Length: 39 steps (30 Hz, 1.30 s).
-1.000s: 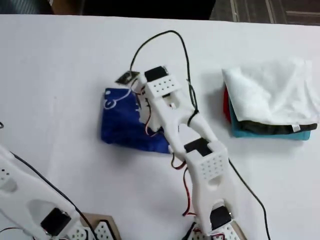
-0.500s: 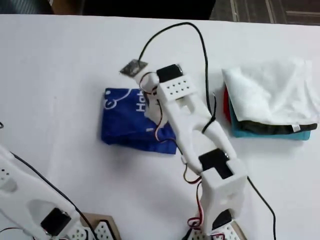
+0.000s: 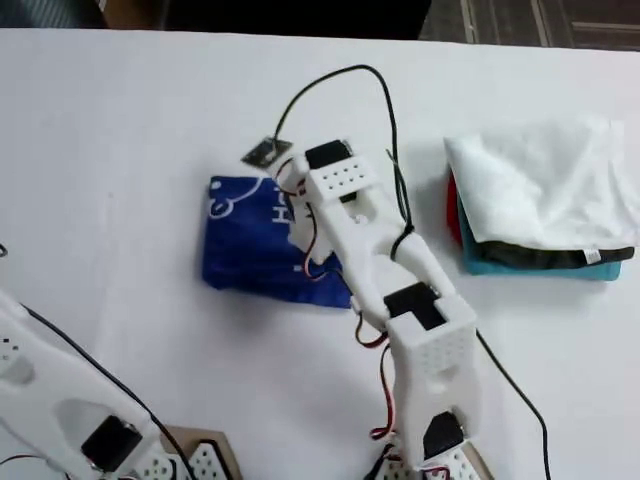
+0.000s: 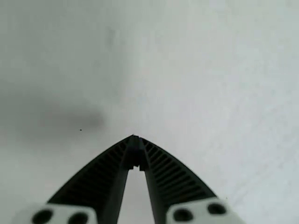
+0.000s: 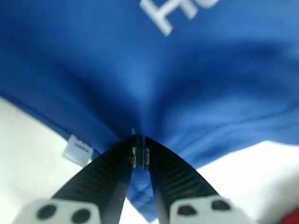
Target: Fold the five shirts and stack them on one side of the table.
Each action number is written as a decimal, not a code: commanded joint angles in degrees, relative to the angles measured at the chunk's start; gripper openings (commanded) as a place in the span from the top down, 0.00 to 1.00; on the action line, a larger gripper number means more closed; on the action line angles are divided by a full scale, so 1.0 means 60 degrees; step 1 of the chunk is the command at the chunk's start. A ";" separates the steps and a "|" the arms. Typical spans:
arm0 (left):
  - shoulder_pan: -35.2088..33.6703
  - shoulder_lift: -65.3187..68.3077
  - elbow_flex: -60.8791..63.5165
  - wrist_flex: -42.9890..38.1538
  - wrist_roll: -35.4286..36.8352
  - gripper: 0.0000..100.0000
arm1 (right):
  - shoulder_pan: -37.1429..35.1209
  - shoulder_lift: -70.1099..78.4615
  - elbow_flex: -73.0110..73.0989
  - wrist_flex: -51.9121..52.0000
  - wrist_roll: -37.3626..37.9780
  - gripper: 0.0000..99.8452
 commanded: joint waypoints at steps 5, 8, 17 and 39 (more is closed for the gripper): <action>0.0220 -0.0088 -0.0110 -0.0176 -0.0015 0.97 | 0.0095 -0.0799 0.0000 0.1150 0.0029 0.98; 0.0278 -0.0088 -0.0125 -0.0176 0.0000 0.97 | 0.0095 -0.1121 0.0000 0.1136 0.0029 0.98; 0.0396 -0.0088 -0.0110 -0.0176 0.0000 0.97 | 0.1429 -0.0872 -0.1055 -0.1956 -0.1919 0.86; 0.0425 -0.0073 -0.0051 -0.0366 0.0000 0.97 | 0.1516 0.3245 -0.7282 -0.0212 -0.2007 0.98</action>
